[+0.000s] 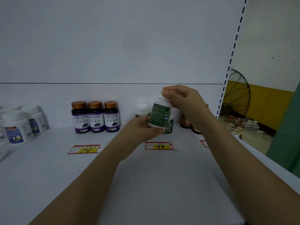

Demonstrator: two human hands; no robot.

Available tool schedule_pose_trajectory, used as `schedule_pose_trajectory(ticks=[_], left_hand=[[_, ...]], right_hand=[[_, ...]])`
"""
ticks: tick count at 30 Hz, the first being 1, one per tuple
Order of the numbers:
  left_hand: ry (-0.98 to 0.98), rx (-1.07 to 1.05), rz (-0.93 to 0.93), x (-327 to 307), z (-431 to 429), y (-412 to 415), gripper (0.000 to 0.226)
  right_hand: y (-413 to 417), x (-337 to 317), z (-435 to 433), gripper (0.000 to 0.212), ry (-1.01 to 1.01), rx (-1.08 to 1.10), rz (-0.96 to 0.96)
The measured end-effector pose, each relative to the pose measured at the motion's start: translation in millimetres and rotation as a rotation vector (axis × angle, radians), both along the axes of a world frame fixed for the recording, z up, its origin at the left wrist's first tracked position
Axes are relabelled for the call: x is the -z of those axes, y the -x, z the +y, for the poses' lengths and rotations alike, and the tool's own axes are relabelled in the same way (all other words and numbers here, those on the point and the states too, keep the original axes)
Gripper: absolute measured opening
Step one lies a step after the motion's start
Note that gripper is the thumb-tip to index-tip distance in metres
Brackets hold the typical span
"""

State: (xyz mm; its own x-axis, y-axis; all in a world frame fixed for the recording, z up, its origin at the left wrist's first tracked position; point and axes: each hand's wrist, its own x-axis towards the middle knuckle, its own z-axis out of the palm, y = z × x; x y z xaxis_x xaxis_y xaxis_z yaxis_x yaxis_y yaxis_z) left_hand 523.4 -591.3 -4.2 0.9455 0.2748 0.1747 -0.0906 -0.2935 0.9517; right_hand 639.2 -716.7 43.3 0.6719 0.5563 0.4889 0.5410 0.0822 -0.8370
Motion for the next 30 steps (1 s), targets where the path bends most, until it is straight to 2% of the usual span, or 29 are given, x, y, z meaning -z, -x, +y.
schedule_pose_trajectory(ticks=[3,6,12,14,17,23,27,30], left_hand=[[-0.023,-0.057,-0.037,1.8,1.0,-0.7,0.032],[-0.049,-0.157,-0.097,1.8,1.9,-1.8,0.028],[-0.023,-0.093,-0.097,-1.5,-4.0,-0.2,0.032],[-0.015,-0.065,-0.063,-2.6,-3.6,0.3,0.027],[-0.001,-0.084,-0.049,-1.2,-4.1,-0.1,0.042],[-0.015,-0.164,-0.105,-0.4,-2.1,-2.8,0.048],[0.062,-0.099,-0.08,-3.1,-2.2,-1.0,0.046],[0.024,-0.064,-0.067,-1.6,-3.2,-0.8,0.043]], right_hand=[[3.7,2.6,4.9,0.023,0.014,-0.049,0.021],[7.5,6.6,12.7,0.031,0.047,-0.036,0.008],[6.8,2.9,10.0,0.016,0.003,-0.073,0.073],[6.2,1.0,6.6,0.021,-0.016,-0.108,0.124],[7.3,0.7,6.1,0.032,-0.005,-0.128,0.174],[11.3,2.5,13.5,0.049,0.014,-0.025,0.181],[9.1,0.4,7.8,0.044,-0.034,-0.058,0.196],[8.8,2.5,5.7,0.034,-0.034,-0.146,0.223]])
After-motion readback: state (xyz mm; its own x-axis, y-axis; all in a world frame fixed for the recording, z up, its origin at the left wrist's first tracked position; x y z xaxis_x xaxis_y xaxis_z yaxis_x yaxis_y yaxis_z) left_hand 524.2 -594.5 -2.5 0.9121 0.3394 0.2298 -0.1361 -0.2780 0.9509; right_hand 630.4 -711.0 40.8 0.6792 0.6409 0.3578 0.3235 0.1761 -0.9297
